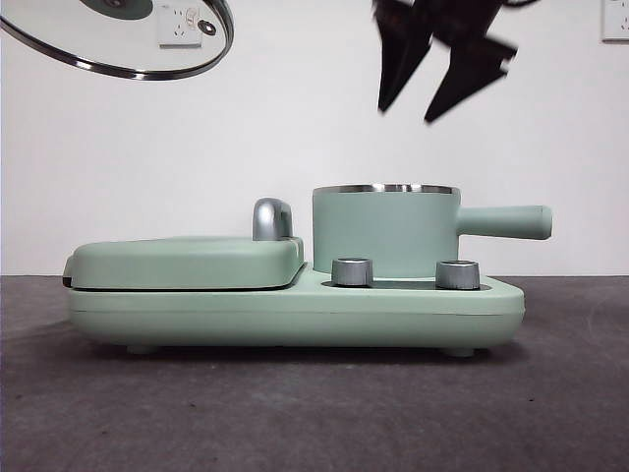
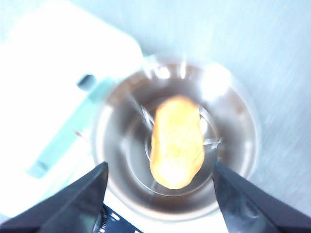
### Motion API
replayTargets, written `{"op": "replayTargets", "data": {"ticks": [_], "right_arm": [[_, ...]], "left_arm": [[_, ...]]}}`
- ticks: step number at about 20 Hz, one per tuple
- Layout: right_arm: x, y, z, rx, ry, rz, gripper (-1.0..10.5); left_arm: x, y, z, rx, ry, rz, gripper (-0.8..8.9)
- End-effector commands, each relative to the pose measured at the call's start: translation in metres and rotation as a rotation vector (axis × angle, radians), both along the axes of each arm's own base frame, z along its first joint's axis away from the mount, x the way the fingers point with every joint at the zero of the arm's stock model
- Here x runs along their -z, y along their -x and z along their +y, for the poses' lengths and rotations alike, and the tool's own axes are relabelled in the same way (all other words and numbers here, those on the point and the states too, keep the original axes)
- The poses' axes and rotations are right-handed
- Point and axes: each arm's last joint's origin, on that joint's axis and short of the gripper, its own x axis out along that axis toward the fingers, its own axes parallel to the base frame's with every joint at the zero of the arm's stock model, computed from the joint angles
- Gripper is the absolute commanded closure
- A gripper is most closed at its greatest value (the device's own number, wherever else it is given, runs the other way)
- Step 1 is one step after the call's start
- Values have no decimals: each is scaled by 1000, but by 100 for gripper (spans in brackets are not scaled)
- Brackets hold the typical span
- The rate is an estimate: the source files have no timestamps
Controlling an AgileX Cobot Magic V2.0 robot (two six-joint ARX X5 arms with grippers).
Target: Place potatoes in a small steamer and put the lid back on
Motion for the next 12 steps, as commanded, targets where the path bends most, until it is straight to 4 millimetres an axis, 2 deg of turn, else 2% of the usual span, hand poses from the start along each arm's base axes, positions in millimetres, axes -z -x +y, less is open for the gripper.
{"op": "replayTargets", "data": {"ticks": [1, 7, 12], "right_arm": [[11, 26, -2, 20, -19, -76, 621], [56, 111, -29, 108, -62, -189, 621], [76, 153, -47, 110, -76, -192, 621]], "left_arm": [[-9, 0, -1, 2, 28, -43, 804], [-9, 0, -1, 2, 28, -43, 804], [-9, 0, -1, 2, 28, -43, 804]]}}
